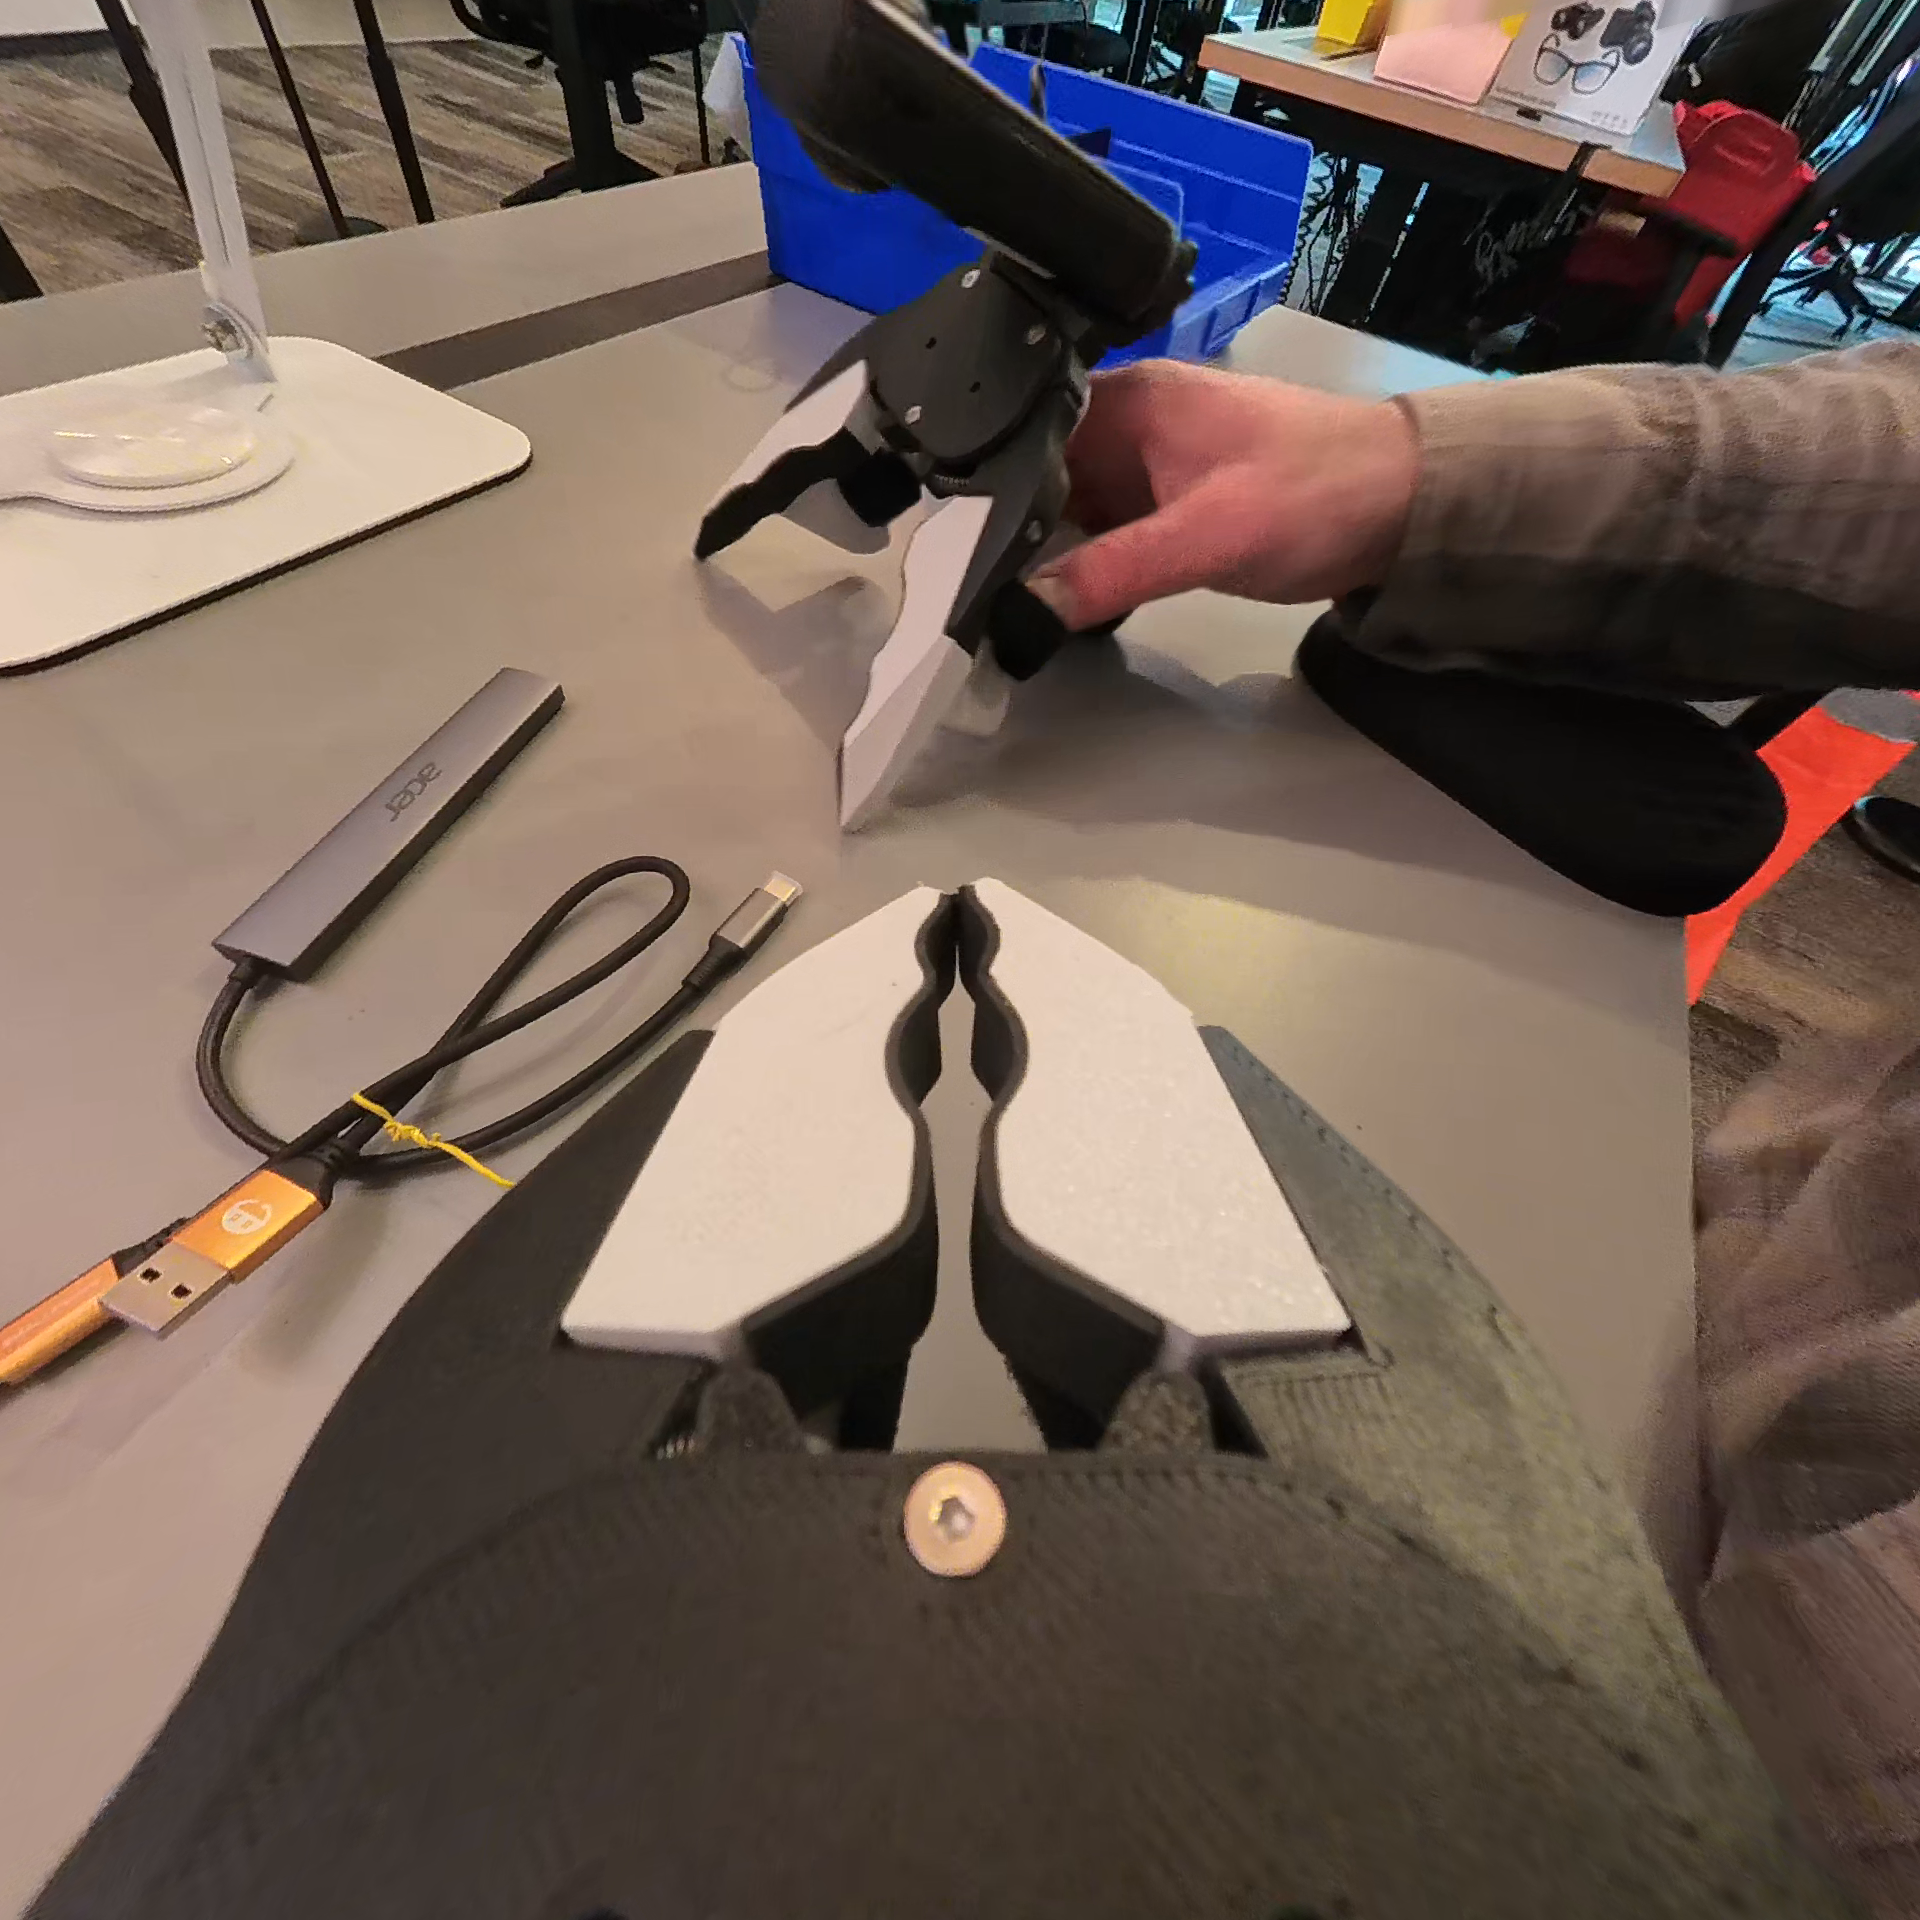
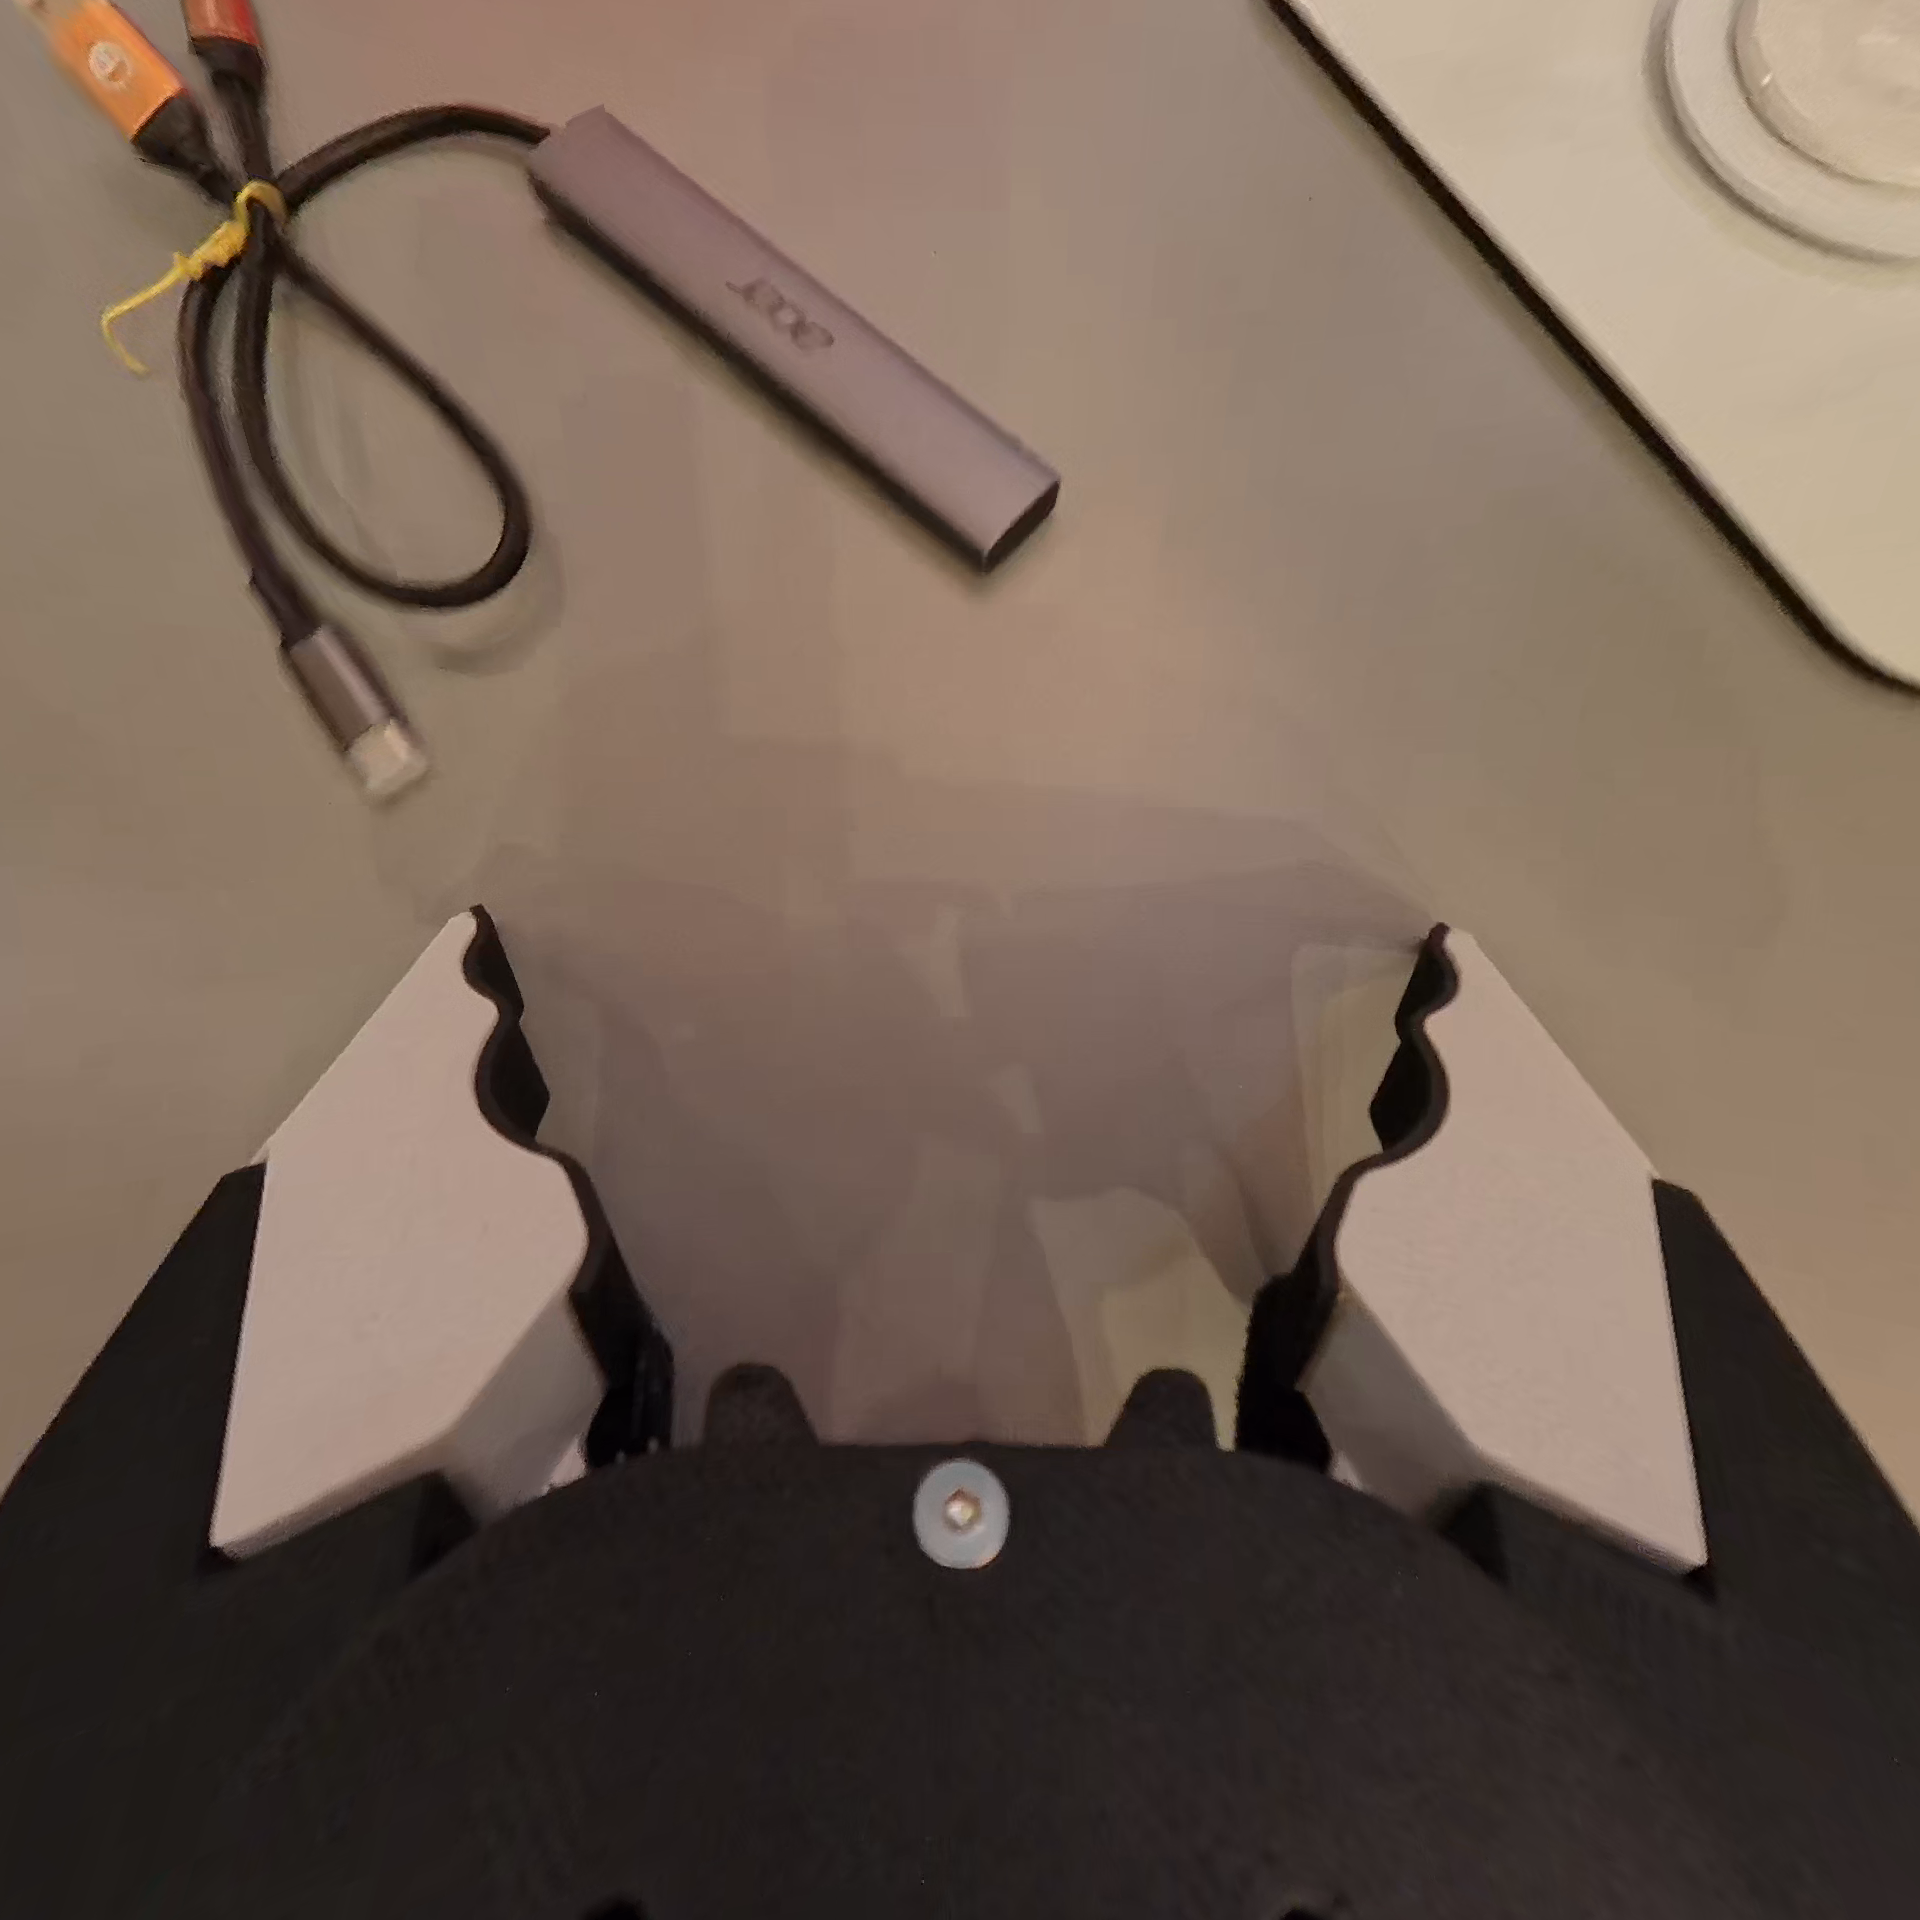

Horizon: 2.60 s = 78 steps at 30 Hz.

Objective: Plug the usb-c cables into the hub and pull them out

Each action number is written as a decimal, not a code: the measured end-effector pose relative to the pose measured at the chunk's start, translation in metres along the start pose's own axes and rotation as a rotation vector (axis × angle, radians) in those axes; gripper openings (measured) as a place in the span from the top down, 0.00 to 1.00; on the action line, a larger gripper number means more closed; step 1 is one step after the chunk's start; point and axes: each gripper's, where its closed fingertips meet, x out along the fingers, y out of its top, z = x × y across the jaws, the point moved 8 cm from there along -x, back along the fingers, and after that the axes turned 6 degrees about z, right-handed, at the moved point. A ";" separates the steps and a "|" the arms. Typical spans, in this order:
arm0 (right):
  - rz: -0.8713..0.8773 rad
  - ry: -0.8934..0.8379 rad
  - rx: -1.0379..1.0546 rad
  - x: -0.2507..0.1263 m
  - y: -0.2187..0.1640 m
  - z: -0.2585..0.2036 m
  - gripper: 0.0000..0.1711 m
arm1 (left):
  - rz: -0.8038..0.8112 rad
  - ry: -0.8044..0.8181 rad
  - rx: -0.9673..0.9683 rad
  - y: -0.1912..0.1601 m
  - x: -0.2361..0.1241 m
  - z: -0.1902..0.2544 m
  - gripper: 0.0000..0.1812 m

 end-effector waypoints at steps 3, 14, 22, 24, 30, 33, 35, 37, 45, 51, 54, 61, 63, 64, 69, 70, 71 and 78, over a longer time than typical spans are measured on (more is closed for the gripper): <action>-0.017 -0.006 0.003 0.008 0.008 -0.003 0.07 | 0.011 -0.024 -0.010 0.001 -0.002 0.000 1.00; -0.040 -0.003 0.010 0.020 0.019 -0.016 0.07 | 0.017 -0.056 -0.028 0.002 -0.002 -0.001 1.00; -0.070 0.015 -0.009 0.024 0.023 -0.014 0.07 | 0.009 -0.054 -0.032 0.002 -0.002 -0.001 1.00; -0.074 0.041 -0.032 0.025 0.024 -0.016 0.07 | 0.005 -0.052 -0.034 0.001 -0.001 -0.001 1.00; -0.002 -0.011 0.015 0.024 0.029 -0.003 0.32 | 0.000 -0.031 -0.052 0.002 -0.001 -0.005 1.00; 0.085 0.085 -0.036 0.010 0.036 -0.009 0.64 | 0.042 0.003 -0.077 0.004 -0.005 -0.009 1.00; 0.109 0.109 -0.079 0.002 0.044 -0.013 0.71 | 0.064 0.013 -0.091 0.006 -0.007 -0.011 1.00; 0.096 0.102 -0.116 0.004 0.051 -0.014 0.71 | 0.056 0.019 -0.094 0.006 -0.006 -0.012 1.00; 0.039 0.277 -0.386 0.050 0.072 -0.008 0.71 | 0.114 0.045 -0.165 0.012 -0.013 -0.023 1.00; -0.022 0.506 -0.412 0.072 0.081 -0.001 0.86 | 0.069 0.123 -0.134 0.014 -0.017 -0.036 1.00; 0.023 0.569 -0.391 0.075 0.080 0.002 0.89 | 0.041 0.157 -0.102 0.015 -0.019 -0.046 1.00; 0.078 0.545 -0.463 0.063 0.074 -0.004 0.89 | -0.034 0.209 -0.035 0.019 -0.027 -0.068 0.95; 0.119 0.551 -0.517 0.053 0.074 -0.008 0.89 | -0.060 0.220 -0.046 0.022 -0.029 -0.076 0.89; 0.132 0.551 -0.544 0.049 0.075 -0.010 0.89 | -0.071 0.232 -0.042 0.024 -0.030 -0.080 0.88; 0.176 0.535 -0.784 0.024 0.085 -0.027 0.89 | -0.237 0.159 -0.054 0.025 -0.010 -0.102 0.78; 0.184 0.534 -0.829 0.019 0.088 -0.032 0.89 | -0.277 0.123 -0.077 0.022 -0.003 -0.106 0.78; 0.193 0.537 -0.869 0.014 0.090 -0.038 0.89 | -0.309 0.081 -0.112 0.018 0.004 -0.110 0.75; 0.218 0.561 -1.067 -0.005 0.096 -0.061 0.89 | -0.424 -0.394 -0.349 0.001 0.037 -0.103 0.91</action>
